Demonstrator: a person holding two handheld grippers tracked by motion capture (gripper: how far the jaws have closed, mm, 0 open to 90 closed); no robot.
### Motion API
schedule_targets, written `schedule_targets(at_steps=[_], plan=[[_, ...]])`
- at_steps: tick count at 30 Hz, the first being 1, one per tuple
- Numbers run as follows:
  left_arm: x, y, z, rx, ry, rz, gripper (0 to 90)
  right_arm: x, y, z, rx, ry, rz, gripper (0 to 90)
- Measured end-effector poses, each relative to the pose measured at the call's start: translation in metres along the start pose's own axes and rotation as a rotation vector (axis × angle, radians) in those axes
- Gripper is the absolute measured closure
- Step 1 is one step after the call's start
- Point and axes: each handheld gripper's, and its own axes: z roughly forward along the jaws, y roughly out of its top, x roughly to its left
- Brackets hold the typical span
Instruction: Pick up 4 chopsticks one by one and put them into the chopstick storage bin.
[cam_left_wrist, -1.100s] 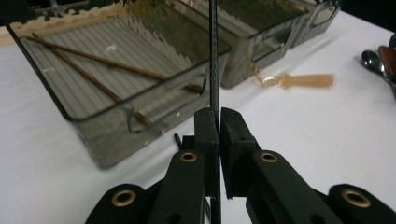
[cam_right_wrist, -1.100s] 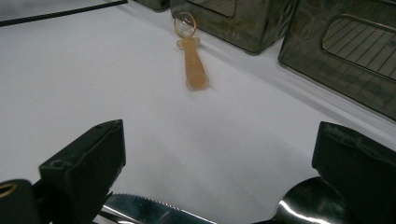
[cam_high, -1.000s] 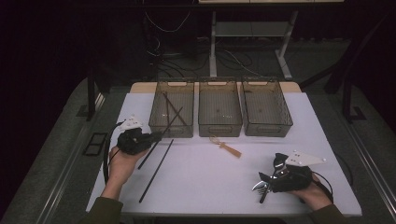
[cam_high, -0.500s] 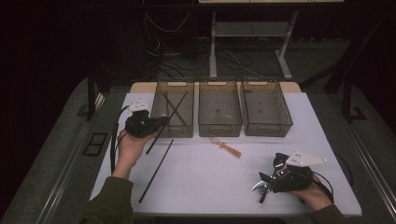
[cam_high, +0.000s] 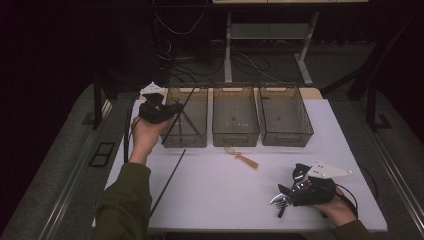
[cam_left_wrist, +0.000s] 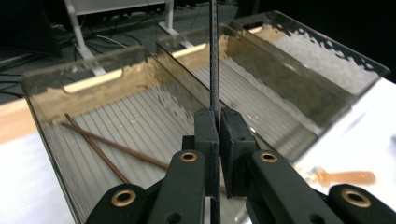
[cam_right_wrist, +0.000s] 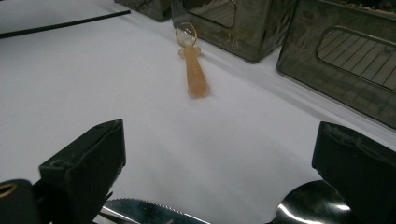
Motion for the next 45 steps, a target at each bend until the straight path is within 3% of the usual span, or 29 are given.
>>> schedule_targets(at_steps=[5,10,16,25,27,32,38,40,42,45], plan=[[0.011,0.014,0.010,-0.015,0.035,-0.012,85.7,-0.002,0.001,-0.002,-0.014,0.001,0.019,3.0],[0.022,0.015,0.023,-0.026,0.064,-0.043,85.7,-0.002,0.001,-0.005,-0.025,0.006,0.024,3.0],[0.027,0.006,0.041,0.026,0.107,-0.029,85.7,-0.005,0.001,-0.007,-0.040,0.003,0.036,3.0],[0.030,-0.006,0.054,0.105,0.138,0.000,85.7,-0.005,0.002,-0.007,-0.049,0.007,0.042,3.0],[0.033,-0.013,0.056,0.102,0.131,-0.024,85.7,-0.005,0.002,-0.007,-0.045,0.008,0.038,3.0],[0.037,-0.025,0.063,0.142,0.137,-0.024,85.7,-0.005,0.002,-0.006,-0.044,0.013,0.039,3.0],[0.037,-0.028,0.065,0.182,0.158,-0.022,85.6,-0.005,0.002,-0.006,-0.044,0.014,0.041,3.0],[0.040,-0.028,0.065,0.193,0.153,-0.046,85.4,-0.005,0.002,-0.006,-0.047,0.018,0.041,3.0],[0.039,-0.029,0.064,0.185,0.177,-0.051,78.5,-0.006,0.002,-0.006,-0.047,0.016,0.044,3.0],[0.040,-0.028,0.061,0.165,0.172,-0.053,70.0,-0.005,0.002,-0.006,-0.046,0.018,0.040,3.0]])
